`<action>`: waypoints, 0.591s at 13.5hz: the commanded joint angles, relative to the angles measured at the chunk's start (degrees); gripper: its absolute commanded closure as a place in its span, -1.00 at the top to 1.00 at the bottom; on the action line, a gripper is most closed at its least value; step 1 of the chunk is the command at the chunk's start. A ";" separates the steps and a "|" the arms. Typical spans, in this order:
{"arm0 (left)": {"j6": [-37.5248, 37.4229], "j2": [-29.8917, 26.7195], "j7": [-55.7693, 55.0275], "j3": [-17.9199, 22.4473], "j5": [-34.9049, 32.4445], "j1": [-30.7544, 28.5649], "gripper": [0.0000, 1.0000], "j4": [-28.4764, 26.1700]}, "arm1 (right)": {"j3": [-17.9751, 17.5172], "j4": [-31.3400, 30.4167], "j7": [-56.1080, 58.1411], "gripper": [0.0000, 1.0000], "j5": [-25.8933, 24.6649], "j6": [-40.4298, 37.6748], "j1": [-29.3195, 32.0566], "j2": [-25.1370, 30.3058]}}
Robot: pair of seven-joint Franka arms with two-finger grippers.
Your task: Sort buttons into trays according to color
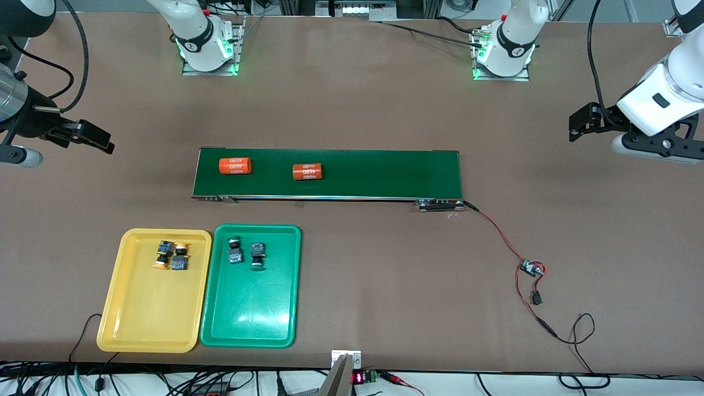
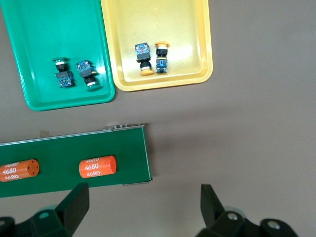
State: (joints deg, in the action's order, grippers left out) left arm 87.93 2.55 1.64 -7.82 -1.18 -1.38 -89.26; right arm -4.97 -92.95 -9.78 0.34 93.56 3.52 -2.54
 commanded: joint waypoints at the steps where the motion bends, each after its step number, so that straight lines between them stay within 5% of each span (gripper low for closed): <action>1: -0.30 0.26 -3.13 -2.01 -0.49 0.06 1.00 1.98 | -0.21 0.58 0.73 1.00 0.19 -0.75 0.43 -0.18; 8: -0.65 0.35 -3.84 -2.29 -0.67 -0.38 1.00 2.33 | -0.21 0.58 0.73 1.00 0.19 -0.75 0.43 -0.18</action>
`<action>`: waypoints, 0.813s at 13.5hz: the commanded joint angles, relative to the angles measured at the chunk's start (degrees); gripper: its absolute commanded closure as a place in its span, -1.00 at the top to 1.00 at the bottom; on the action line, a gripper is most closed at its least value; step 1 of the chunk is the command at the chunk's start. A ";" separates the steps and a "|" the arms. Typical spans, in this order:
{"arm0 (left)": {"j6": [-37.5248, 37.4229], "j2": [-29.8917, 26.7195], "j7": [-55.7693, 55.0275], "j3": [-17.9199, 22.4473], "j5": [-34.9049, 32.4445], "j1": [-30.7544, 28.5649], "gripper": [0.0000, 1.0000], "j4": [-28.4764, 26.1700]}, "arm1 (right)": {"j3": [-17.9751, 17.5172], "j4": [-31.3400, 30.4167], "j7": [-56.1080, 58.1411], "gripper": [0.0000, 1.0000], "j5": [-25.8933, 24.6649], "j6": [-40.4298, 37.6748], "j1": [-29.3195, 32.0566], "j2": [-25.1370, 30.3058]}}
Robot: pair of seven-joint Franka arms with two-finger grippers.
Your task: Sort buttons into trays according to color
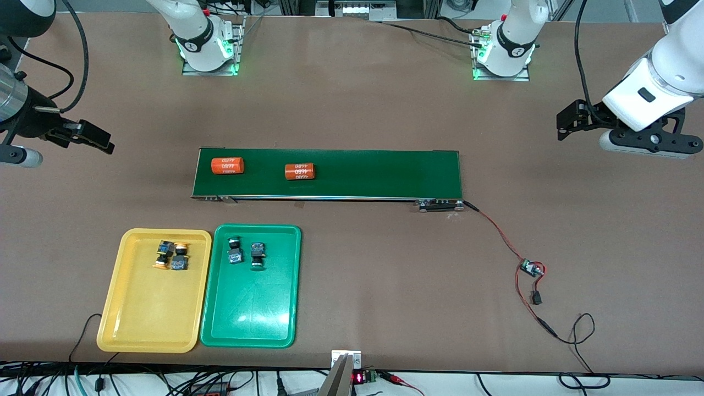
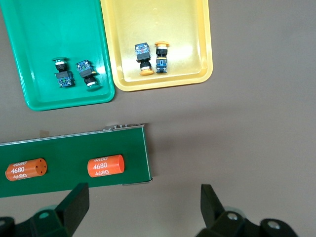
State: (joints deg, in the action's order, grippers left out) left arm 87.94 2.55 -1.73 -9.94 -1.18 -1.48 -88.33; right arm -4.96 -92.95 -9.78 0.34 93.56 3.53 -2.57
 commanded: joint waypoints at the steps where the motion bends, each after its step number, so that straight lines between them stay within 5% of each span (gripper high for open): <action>1: -0.84 0.26 0.14 -0.17 -0.67 -0.54 1.00 1.41 | -0.22 0.58 0.73 1.00 0.19 -0.66 0.43 -0.16; 11: -0.92 0.26 -0.47 -0.26 -0.58 -0.55 1.00 1.49 | -0.22 0.58 0.73 1.00 0.19 -0.57 0.52 -0.16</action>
